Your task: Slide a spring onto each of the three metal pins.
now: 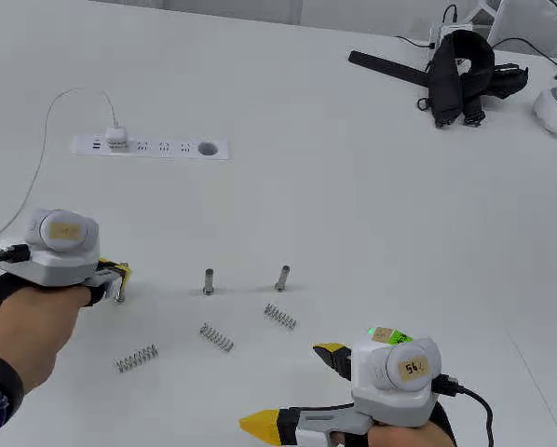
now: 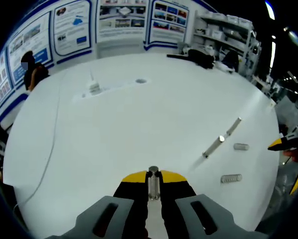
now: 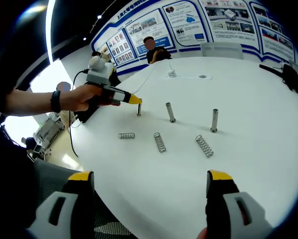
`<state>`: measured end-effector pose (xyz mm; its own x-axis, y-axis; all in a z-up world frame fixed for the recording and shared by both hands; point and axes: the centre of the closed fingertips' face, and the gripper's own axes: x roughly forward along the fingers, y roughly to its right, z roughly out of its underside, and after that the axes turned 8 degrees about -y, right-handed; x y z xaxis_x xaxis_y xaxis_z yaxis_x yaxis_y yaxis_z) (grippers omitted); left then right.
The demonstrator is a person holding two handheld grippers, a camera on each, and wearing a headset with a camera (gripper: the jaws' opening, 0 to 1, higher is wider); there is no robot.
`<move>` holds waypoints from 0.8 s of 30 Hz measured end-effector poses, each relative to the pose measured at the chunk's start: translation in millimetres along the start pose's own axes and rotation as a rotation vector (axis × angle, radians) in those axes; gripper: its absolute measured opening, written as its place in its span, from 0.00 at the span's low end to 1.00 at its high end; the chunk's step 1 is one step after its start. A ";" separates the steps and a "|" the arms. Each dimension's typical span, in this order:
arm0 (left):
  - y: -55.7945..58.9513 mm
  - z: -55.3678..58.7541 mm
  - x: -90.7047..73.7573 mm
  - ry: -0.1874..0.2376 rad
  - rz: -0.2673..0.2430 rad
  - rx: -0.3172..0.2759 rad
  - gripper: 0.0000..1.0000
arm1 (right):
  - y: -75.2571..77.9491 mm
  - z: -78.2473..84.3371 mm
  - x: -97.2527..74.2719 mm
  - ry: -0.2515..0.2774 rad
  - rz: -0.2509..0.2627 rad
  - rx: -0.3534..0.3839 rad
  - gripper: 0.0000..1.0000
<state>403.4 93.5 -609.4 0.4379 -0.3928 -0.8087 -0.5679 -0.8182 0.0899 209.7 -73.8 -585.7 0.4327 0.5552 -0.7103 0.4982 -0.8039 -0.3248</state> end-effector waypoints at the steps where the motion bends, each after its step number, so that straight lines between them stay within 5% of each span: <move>1: 0.2 0.3 -1.4 0.001 0.000 0.001 0.07 | 0.2 0.0 0.0 0.000 0.001 0.000 0.94; 24: 8.8 11.9 -12.5 -0.010 -0.009 0.057 0.07 | -1.9 5.2 -0.8 0.002 -0.001 0.011 0.94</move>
<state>384.7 96.2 -605.4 0.4364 -0.3809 -0.8152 -0.6026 -0.7965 0.0496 204.5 -73.7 -587.8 0.4340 0.5567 -0.7083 0.4901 -0.8056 -0.3328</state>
